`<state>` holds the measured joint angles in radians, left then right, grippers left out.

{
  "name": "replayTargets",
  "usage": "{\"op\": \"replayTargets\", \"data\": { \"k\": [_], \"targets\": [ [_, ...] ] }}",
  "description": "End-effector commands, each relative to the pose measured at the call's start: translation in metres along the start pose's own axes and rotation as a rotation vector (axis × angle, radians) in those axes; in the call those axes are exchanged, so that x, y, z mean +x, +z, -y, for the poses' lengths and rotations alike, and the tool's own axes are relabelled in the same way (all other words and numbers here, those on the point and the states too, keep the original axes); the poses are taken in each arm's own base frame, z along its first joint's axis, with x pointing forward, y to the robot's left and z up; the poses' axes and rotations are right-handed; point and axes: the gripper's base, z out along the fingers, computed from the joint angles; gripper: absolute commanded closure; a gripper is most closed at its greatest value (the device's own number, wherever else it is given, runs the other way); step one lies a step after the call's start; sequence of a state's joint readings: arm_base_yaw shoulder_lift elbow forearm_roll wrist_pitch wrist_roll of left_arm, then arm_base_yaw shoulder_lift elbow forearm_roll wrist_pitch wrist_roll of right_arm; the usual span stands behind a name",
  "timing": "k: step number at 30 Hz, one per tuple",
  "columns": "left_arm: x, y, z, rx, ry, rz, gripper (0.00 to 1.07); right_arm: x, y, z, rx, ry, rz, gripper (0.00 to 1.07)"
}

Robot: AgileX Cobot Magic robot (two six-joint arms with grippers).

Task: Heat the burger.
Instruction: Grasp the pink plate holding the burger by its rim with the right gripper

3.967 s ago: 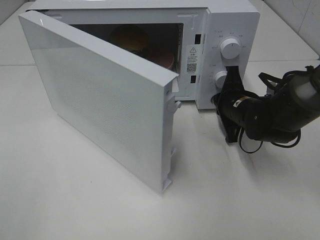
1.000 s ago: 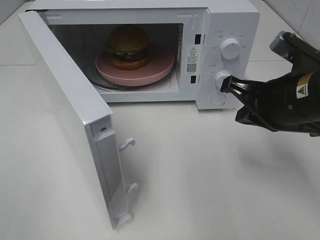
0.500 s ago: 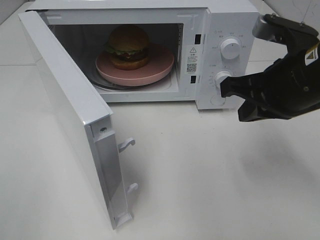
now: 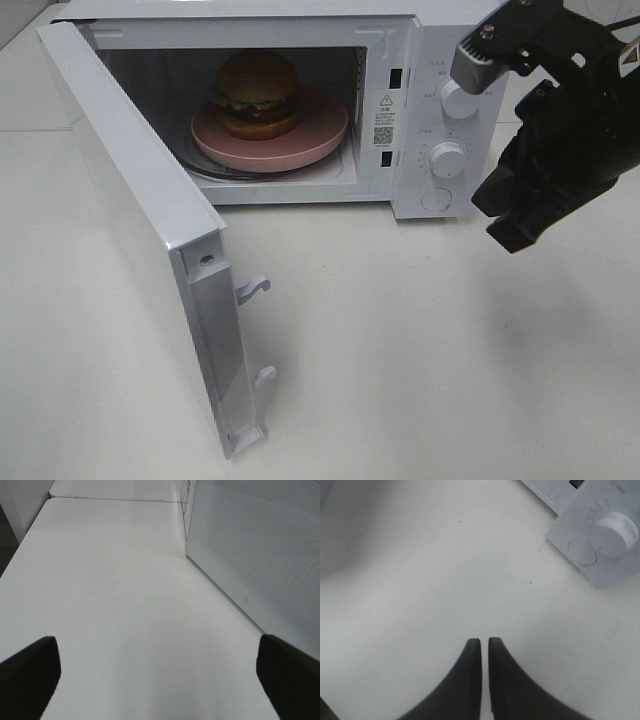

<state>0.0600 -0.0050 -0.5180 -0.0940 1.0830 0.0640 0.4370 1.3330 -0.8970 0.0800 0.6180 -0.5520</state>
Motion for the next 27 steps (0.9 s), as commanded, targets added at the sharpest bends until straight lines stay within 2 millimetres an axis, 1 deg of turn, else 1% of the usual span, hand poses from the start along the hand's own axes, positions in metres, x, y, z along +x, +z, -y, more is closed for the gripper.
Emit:
{"op": "replayTargets", "data": {
  "k": [1, 2, 3, 4, 5, 6, 7, 8, 9, 10, 11, 12, 13, 14, 15, 16, 17, 19, 21, 26, 27],
  "targets": [
    [0.0, -0.002, 0.001, 0.002, -0.005, 0.031, 0.07, -0.002, -0.003, 0.002, 0.008, -0.164, 0.013, 0.99],
    [0.0, -0.002, 0.001, 0.002, -0.005, 0.031, 0.07, -0.002, -0.003, 0.002, 0.009, -0.204, 0.011, 0.99],
    [0.0, -0.002, 0.001, 0.002, -0.005, 0.031, 0.07, -0.002, -0.003, 0.002, 0.01, -0.295, 0.01, 0.99],
    [0.0, -0.002, 0.001, 0.002, -0.005, 0.031, 0.07, -0.002, -0.003, 0.002, 0.01, -0.295, 0.01, 0.99],
    [0.0, -0.002, 0.001, 0.002, -0.005, 0.031, 0.07, -0.002, -0.003, 0.002, 0.014, -0.388, 0.007, 0.99],
    [0.0, -0.002, 0.001, 0.002, -0.005, 0.031, 0.07, -0.002, -0.003, 0.002, 0.014, -0.388, 0.007, 0.99],
    [0.0, -0.002, 0.001, 0.002, -0.005, 0.031, 0.07, -0.002, -0.003, 0.002, 0.014, -0.421, 0.007, 0.99],
    [0.0, -0.002, 0.001, 0.002, -0.005, 0.031, 0.07, -0.002, -0.003, 0.002, 0.015, -0.491, 0.007, 0.98],
    [0.0, -0.002, 0.001, 0.002, -0.005, 0.031, 0.07, -0.002, -0.003, 0.002, 0.015, -0.491, 0.007, 0.98],
    [0.0, -0.002, 0.001, 0.002, -0.005, 0.031, 0.07, -0.002, -0.003, 0.002, 0.015, -0.529, 0.006, 0.98],
    [0.0, -0.002, 0.001, 0.002, -0.005, 0.031, 0.07, -0.002, -0.003, 0.002, 0.017, -0.599, 0.004, 0.98],
    [0.0, -0.002, 0.001, 0.002, -0.005, 0.031, 0.07, -0.002, -0.003, 0.002, 0.017, -0.599, 0.004, 0.98],
    [0.0, -0.002, 0.001, 0.002, -0.005, 0.031, 0.07, -0.001, -0.003, 0.003, 0.026, -0.685, -0.007, 0.98],
    [0.0, -0.002, 0.001, 0.002, -0.005, 0.031, 0.07, -0.001, -0.003, 0.004, 0.033, -0.73, -0.017, 0.97],
    [0.0, -0.002, 0.001, 0.002, -0.005, 0.031, 0.07, -0.001, -0.003, 0.004, 0.033, -0.73, -0.017, 0.97],
    [0.0, -0.002, 0.001, 0.002, -0.005, 0.031, 0.07, 0.001, -0.003, 0.006, 0.049, -0.806, -0.038, 0.97],
    [0.0, -0.002, 0.001, 0.002, -0.005, 0.031, 0.07, 0.001, -0.003, 0.006, 0.049, -0.806, -0.038, 0.97],
    [0.0, -0.002, 0.001, 0.002, -0.005, 0.031, 0.07, 0.002, -0.003, 0.009, 0.072, -0.878, -0.07, 0.96],
    [0.0, -0.002, 0.001, 0.002, -0.005, 0.031, 0.07, 0.003, -0.003, 0.011, 0.083, -0.903, -0.085, 0.96],
    [0.0, -0.002, 0.001, 0.002, -0.005, 0.031, 0.07, 0.003, -0.004, 0.012, 0.09, -0.915, -0.094, 0.94],
    [0.0, -0.002, 0.001, 0.002, -0.005, 0.031, 0.07, 0.001, -0.002, 0.009, 0.087, -0.929, -0.09, 0.93]
  ]
}}
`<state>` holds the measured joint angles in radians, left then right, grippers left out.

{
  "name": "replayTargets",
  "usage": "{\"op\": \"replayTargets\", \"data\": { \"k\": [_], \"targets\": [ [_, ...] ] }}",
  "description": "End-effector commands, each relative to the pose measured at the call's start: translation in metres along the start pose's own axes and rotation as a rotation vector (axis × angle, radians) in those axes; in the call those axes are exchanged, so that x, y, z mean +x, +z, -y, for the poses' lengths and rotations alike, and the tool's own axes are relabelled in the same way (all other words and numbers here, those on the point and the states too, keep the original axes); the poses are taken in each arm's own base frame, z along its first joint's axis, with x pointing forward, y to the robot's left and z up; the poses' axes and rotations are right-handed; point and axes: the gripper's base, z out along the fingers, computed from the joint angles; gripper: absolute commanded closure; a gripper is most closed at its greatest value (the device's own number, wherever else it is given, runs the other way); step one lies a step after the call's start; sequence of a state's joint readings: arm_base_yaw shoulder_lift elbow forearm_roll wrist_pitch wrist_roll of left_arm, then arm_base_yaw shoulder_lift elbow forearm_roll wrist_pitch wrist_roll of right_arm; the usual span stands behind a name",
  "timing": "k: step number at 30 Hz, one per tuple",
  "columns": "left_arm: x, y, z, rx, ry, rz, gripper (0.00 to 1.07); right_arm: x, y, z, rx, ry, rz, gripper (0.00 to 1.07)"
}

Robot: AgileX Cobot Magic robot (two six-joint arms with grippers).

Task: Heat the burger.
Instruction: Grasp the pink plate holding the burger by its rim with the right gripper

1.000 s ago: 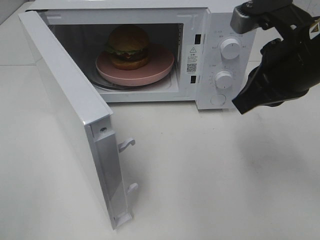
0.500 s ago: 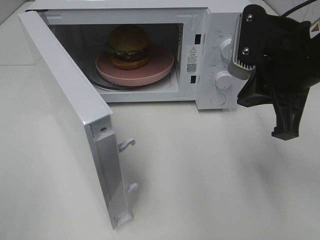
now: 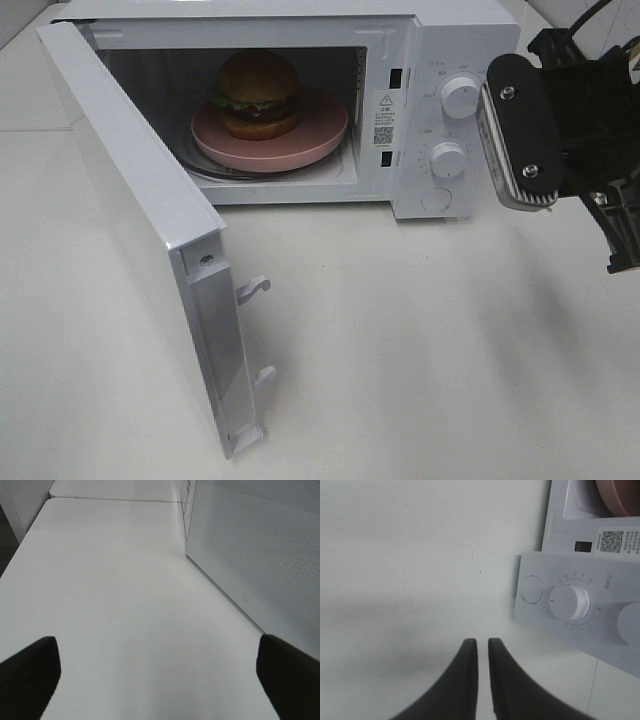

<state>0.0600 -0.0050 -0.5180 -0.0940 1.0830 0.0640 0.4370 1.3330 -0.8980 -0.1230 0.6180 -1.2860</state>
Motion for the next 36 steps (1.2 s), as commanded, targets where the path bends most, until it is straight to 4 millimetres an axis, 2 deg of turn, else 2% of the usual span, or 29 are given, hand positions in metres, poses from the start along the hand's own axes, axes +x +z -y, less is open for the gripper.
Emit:
{"op": "replayTargets", "data": {
  "k": [1, 4, 6, 7, 8, 9, 10, 11, 12, 13, 14, 15, 16, 17, 18, 20, 22, 25, 27, 30, 36],
  "targets": [
    [0.0, -0.002, 0.001, 0.002, -0.005, 0.031, 0.07, -0.002, -0.002, 0.002, 0.015, -0.03, 0.001, 0.93],
    [0.0, -0.002, 0.001, 0.002, -0.005, 0.031, 0.07, -0.01, 0.001, 0.001, 0.01, -0.057, 0.002, 0.9],
    [0.0, -0.002, 0.001, 0.002, -0.005, 0.031, 0.07, -0.017, 0.008, 0.0, 0.004, -0.023, 0.004, 0.8],
    [0.0, -0.002, 0.001, 0.002, -0.005, 0.031, 0.07, -0.017, 0.008, 0.0, 0.004, -0.023, 0.004, 0.8],
    [0.0, -0.002, 0.001, 0.002, -0.005, 0.031, 0.07, -0.018, 0.013, 0.001, 0.006, 0.019, 0.006, 0.7],
    [0.0, -0.002, 0.001, 0.002, -0.005, 0.031, 0.07, -0.018, 0.013, 0.001, 0.006, 0.019, 0.006, 0.7],
    [0.0, -0.002, 0.001, 0.002, -0.005, 0.031, 0.07, -0.021, 0.017, 0.001, 0.005, 0.036, 0.007, 0.56],
    [0.0, -0.002, 0.001, 0.002, -0.005, 0.031, 0.07, -0.022, 0.019, 0.001, 0.008, 0.042, 0.009, 0.48],
    [0.0, -0.002, 0.001, 0.002, -0.005, 0.031, 0.07, -0.022, 0.019, 0.001, 0.008, 0.042, 0.009, 0.48],
    [0.0, -0.002, 0.001, 0.002, -0.005, 0.031, 0.07, -0.024, 0.023, 0.002, 0.01, 0.052, 0.011, 0.33],
    [0.0, -0.002, 0.001, 0.002, -0.005, 0.031, 0.07, -0.025, 0.024, 0.003, 0.012, 0.055, 0.012, 0.26],
    [0.0, -0.002, 0.001, 0.002, -0.005, 0.031, 0.07, -0.025, 0.024, 0.003, 0.012, 0.055, 0.012, 0.26],
    [0.0, -0.002, 0.001, 0.002, -0.005, 0.031, 0.07, -0.026, 0.029, 0.007, 0.007, 0.063, 0.01, 0.14],
    [0.0, -0.002, 0.001, 0.002, -0.005, 0.031, 0.07, -0.026, 0.029, 0.007, 0.007, 0.063, 0.01, 0.14],
    [0.0, -0.002, 0.001, 0.002, -0.005, 0.031, 0.07, -0.028, 0.032, 0.012, 0.011, 0.064, 0.01, 0.07],
    [0.0, -0.002, 0.001, 0.002, -0.005, 0.031, 0.07, -0.03, 0.033, 0.015, 0.013, 0.06, 0.011, 0.06],
    [0.0, -0.002, 0.001, 0.002, -0.005, 0.031, 0.07, -0.047, 0.041, 0.025, 0.027, 0.013, 0.017, 0.07],
    [0.0, -0.002, 0.001, 0.002, -0.005, 0.031, 0.07, -0.051, 0.045, 0.027, 0.025, 0.004, 0.018, 0.07],
    [0.0, -0.002, 0.001, 0.002, -0.005, 0.031, 0.07, -0.069, 0.056, 0.036, 0.033, -0.011, 0.03, 0.08],
    [0.0, -0.002, 0.001, 0.002, -0.005, 0.031, 0.07, -0.072, 0.059, 0.039, 0.036, -0.015, 0.031, 0.08],
    [0.0, -0.002, 0.001, 0.002, -0.005, 0.031, 0.07, -0.089, 0.079, 0.052, 0.038, -0.036, 0.035, 0.1]
  ]
}}
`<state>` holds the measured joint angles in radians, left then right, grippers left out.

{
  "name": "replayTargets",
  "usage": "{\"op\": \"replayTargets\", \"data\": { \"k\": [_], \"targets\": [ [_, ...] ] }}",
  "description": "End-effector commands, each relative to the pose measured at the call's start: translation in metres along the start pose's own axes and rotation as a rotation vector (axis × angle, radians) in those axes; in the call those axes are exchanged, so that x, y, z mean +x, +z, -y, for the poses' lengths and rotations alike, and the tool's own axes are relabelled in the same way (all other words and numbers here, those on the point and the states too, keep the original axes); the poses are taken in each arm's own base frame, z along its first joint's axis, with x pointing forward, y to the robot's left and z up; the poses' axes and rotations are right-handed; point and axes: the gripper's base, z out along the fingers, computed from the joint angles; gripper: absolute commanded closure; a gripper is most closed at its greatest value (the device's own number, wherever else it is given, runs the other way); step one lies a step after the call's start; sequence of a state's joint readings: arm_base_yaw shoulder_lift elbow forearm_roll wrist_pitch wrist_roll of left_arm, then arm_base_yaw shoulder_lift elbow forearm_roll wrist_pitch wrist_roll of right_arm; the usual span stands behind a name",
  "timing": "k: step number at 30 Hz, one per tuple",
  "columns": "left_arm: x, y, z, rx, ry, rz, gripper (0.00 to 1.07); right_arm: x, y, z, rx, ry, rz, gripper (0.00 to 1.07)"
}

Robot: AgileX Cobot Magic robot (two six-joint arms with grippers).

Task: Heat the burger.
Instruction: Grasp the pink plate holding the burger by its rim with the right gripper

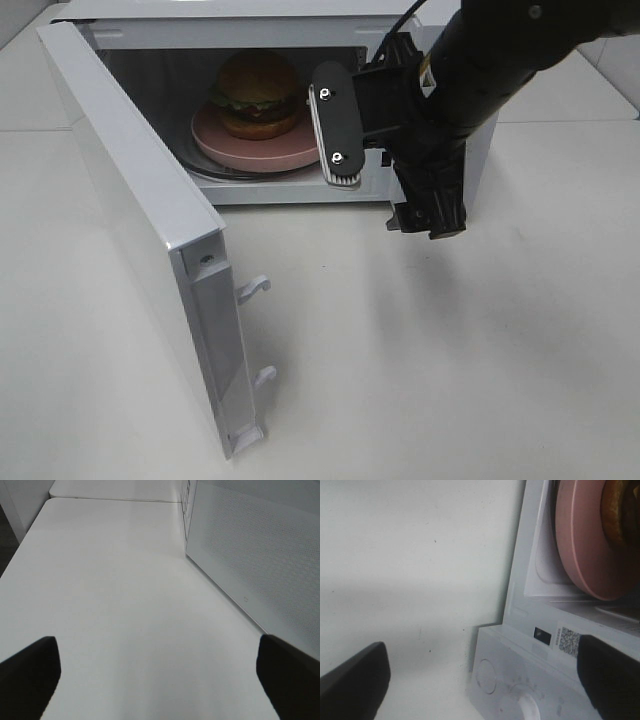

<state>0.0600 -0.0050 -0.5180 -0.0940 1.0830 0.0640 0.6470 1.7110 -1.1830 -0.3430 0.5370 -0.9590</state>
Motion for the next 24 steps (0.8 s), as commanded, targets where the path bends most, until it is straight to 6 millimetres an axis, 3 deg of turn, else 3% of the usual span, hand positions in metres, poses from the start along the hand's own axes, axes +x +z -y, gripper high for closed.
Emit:
{"op": "replayTargets", "data": {
  "k": [1, 24],
  "targets": [
    [0.0, -0.002, 0.001, 0.002, -0.005, 0.031, 0.07, -0.008, 0.009, 0.007, 0.012, 0.004, 0.009, 0.1],
    [0.0, -0.002, 0.001, 0.002, -0.005, 0.031, 0.07, -0.039, 0.066, 0.038, 0.039, 0.049, 0.033, 0.11]
  ]
}}
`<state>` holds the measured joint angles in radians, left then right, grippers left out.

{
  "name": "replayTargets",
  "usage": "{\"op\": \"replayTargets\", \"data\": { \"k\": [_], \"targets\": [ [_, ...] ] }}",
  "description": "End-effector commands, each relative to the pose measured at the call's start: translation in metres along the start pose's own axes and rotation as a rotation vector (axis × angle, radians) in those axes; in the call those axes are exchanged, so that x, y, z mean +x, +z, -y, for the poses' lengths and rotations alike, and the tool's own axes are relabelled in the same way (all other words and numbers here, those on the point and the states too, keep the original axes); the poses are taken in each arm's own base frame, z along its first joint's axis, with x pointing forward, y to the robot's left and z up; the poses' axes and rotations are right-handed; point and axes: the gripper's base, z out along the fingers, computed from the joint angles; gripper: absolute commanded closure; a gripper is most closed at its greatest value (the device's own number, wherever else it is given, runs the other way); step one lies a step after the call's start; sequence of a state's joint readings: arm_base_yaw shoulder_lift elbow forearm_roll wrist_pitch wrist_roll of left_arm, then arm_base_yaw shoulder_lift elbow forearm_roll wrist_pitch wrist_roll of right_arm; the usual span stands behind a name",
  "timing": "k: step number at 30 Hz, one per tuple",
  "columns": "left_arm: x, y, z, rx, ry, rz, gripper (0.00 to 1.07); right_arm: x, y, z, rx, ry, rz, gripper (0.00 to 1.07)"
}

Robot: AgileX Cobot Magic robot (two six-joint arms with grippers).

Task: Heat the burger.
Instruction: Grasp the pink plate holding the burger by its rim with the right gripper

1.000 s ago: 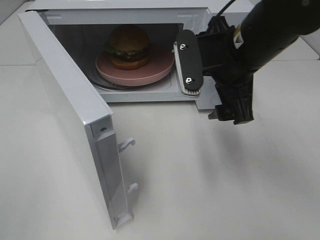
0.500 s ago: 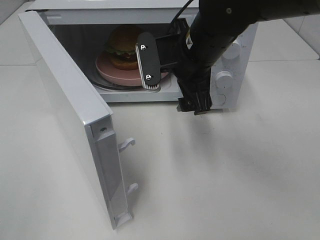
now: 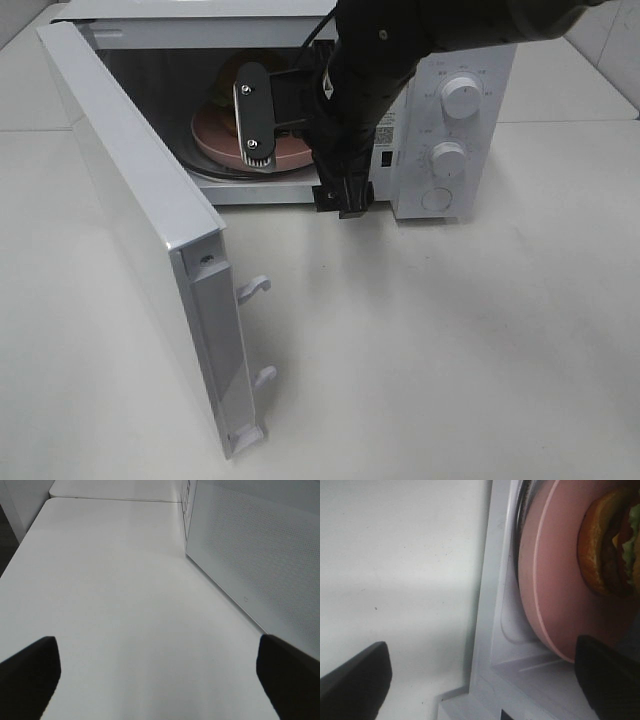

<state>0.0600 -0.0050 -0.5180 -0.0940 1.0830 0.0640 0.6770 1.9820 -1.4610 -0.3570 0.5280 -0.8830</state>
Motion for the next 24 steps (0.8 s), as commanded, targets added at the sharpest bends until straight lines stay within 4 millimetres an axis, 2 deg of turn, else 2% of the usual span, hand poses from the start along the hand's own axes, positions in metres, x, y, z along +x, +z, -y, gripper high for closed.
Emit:
{"op": "replayTargets", "data": {
  "k": [1, 24],
  "targets": [
    [0.0, -0.002, 0.001, 0.002, -0.005, 0.031, 0.07, -0.006, 0.009, 0.007, 0.033, 0.01, 0.022, 0.11],
    [0.0, -0.002, 0.0, -0.004, -0.002, 0.031, 0.07, -0.022, 0.067, 0.019, 0.051, 0.035, 0.037, 0.15]
  ]
}}
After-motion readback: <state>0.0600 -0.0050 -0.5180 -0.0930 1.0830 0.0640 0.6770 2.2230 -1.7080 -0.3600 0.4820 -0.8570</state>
